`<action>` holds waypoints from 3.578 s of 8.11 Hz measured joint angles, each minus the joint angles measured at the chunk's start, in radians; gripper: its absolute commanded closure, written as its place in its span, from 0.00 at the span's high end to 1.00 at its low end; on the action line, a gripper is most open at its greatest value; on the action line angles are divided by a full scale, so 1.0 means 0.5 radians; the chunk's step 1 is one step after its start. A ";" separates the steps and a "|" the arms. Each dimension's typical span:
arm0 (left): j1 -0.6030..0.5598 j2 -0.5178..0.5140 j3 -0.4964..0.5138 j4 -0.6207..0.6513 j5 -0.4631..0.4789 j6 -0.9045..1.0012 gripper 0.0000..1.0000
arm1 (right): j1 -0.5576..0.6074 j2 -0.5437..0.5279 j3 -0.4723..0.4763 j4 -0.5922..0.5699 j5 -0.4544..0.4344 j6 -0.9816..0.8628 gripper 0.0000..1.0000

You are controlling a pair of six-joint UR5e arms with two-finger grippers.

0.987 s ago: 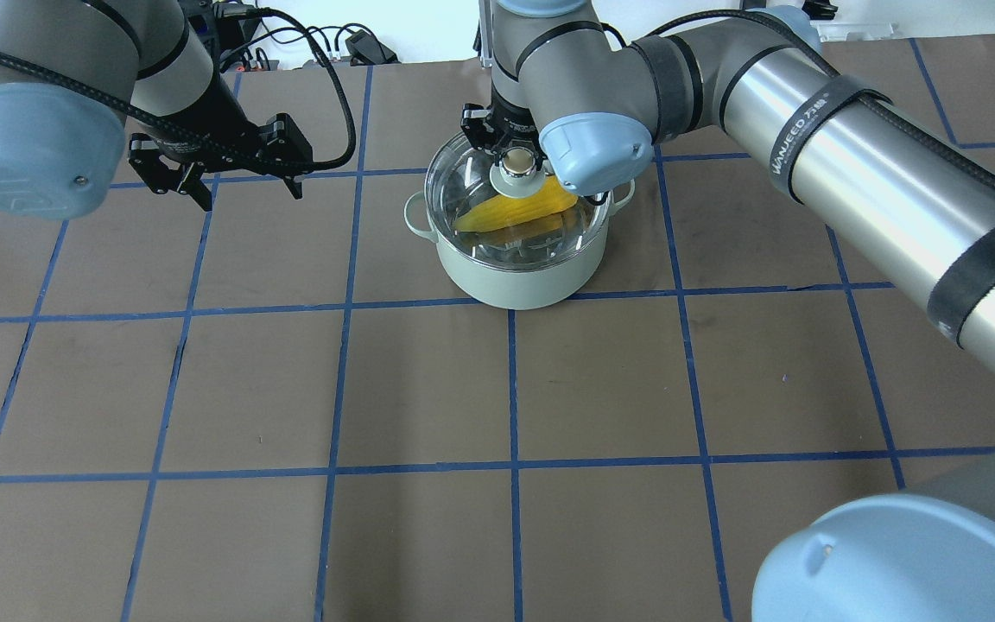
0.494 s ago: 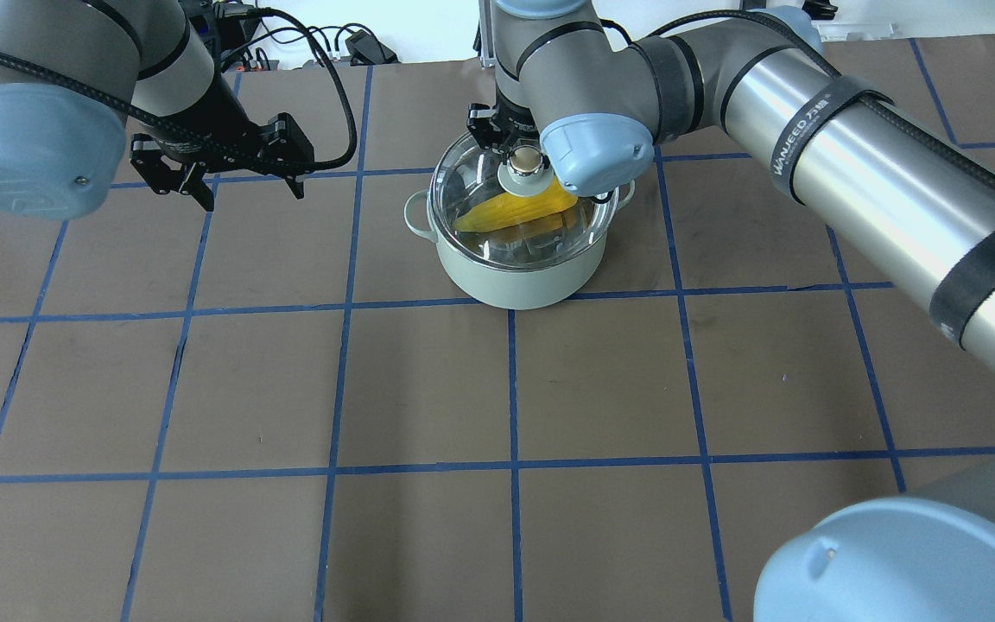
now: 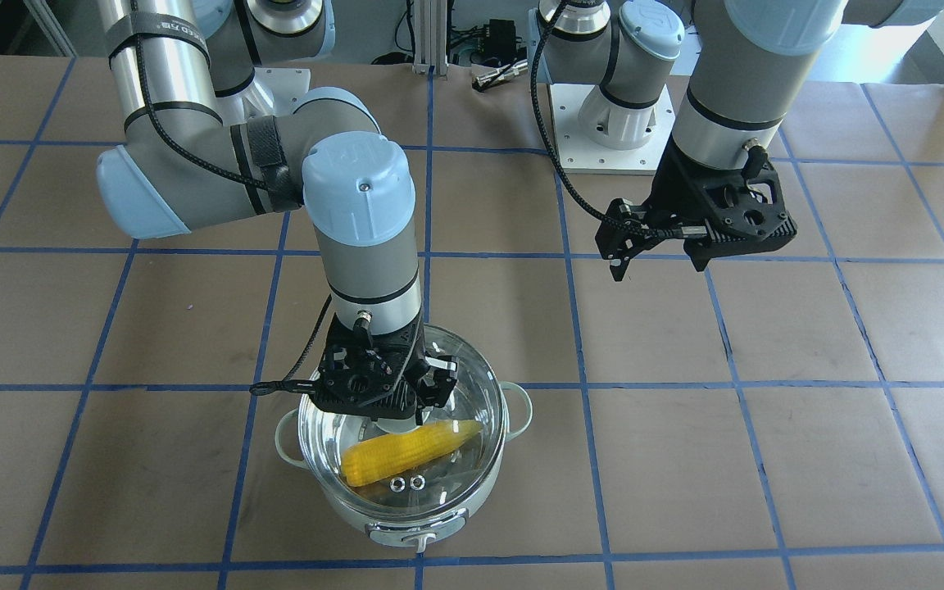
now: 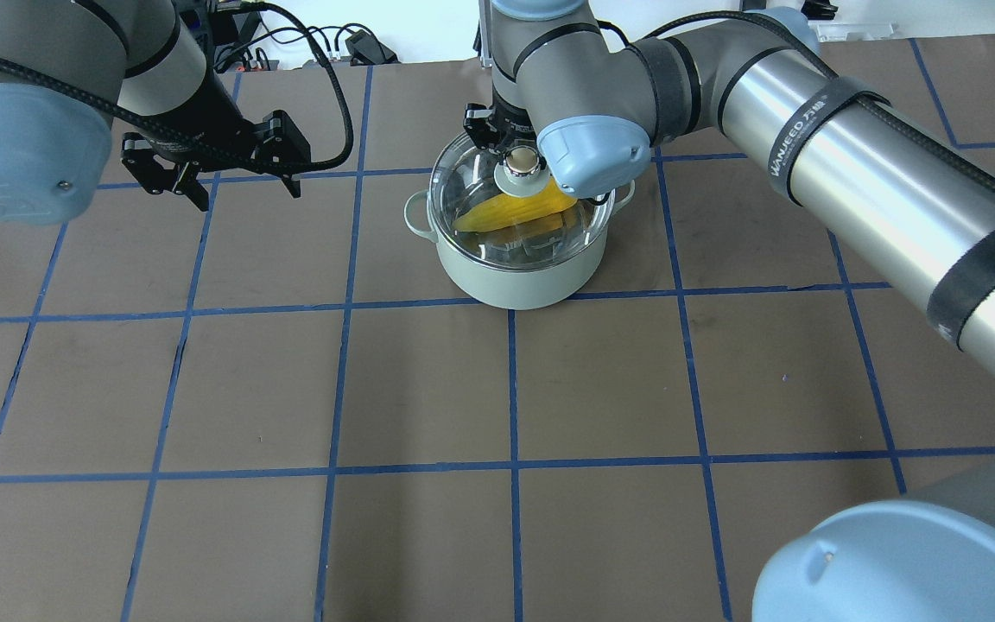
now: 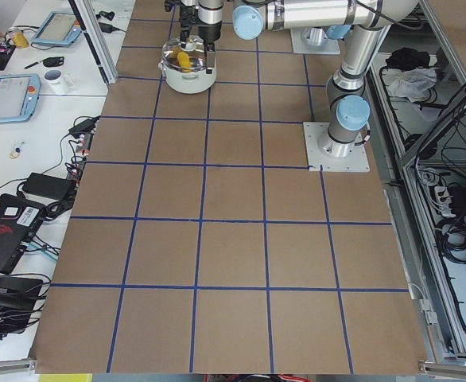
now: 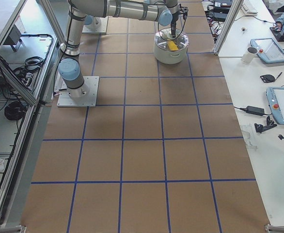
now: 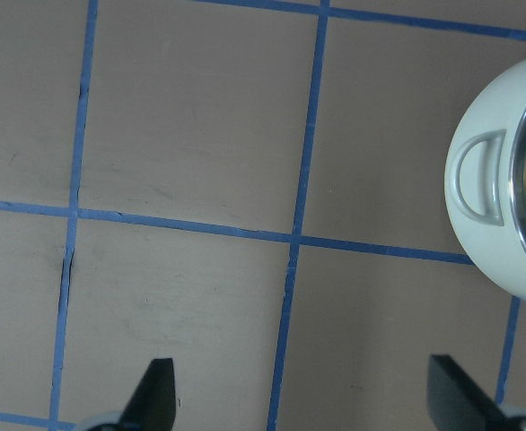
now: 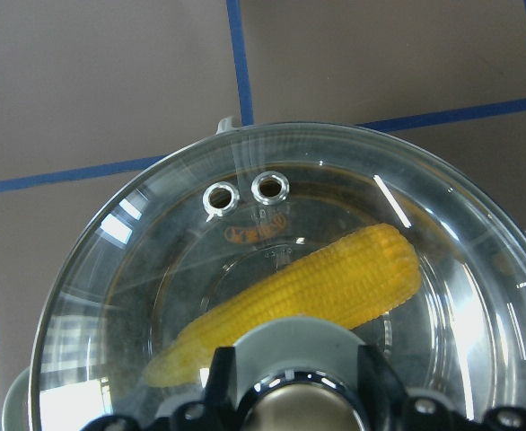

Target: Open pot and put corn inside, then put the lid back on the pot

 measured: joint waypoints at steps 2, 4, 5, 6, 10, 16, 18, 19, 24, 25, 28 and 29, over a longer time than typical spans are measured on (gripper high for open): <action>0.003 -0.008 -0.001 -0.013 -0.002 0.007 1.00 | 0.010 0.005 0.000 -0.003 -0.008 0.003 0.00; 0.007 -0.032 -0.005 -0.015 -0.003 0.015 1.00 | 0.013 0.011 0.001 -0.005 -0.010 -0.014 0.00; 0.009 -0.036 -0.006 -0.015 -0.003 0.018 1.00 | 0.014 0.012 0.001 -0.005 -0.010 -0.021 0.00; 0.012 -0.037 -0.007 -0.016 0.004 0.025 1.00 | 0.014 0.013 0.000 -0.005 -0.010 -0.028 0.00; 0.017 -0.038 -0.007 -0.020 0.016 0.036 1.00 | 0.014 0.013 0.000 -0.031 -0.010 -0.035 0.00; 0.025 -0.038 -0.010 -0.021 0.011 0.039 1.00 | 0.014 0.015 0.003 -0.097 -0.039 -0.080 0.00; 0.026 -0.038 -0.013 -0.021 0.009 0.039 1.00 | 0.014 0.023 0.003 -0.105 -0.056 -0.086 0.00; 0.026 -0.038 -0.019 -0.020 0.005 0.039 1.00 | 0.014 0.029 0.003 -0.116 -0.058 -0.085 0.00; 0.024 -0.038 -0.026 -0.019 -0.003 0.040 1.00 | 0.026 0.033 0.006 -0.125 -0.056 -0.075 0.00; 0.024 -0.038 -0.026 -0.020 -0.003 0.041 1.00 | 0.028 0.034 0.006 -0.124 -0.056 -0.075 0.00; 0.024 -0.038 -0.031 -0.019 -0.002 0.042 1.00 | 0.030 0.037 0.009 -0.123 -0.056 -0.082 0.00; 0.024 -0.038 -0.033 -0.019 -0.001 0.042 1.00 | 0.029 0.038 0.010 -0.123 -0.049 -0.086 0.00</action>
